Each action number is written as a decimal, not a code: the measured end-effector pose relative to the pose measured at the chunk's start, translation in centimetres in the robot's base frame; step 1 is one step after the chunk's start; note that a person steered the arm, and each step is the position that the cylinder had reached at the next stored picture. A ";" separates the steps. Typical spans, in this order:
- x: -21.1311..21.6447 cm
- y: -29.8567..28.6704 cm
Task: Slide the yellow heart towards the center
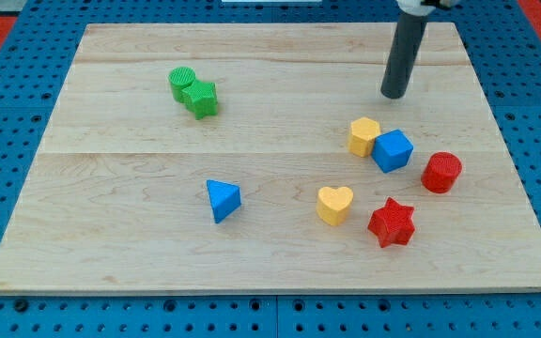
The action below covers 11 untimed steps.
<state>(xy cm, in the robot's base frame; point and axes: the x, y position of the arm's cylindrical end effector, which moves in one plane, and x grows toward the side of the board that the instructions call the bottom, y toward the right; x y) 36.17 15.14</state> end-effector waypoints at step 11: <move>13.1 -12.5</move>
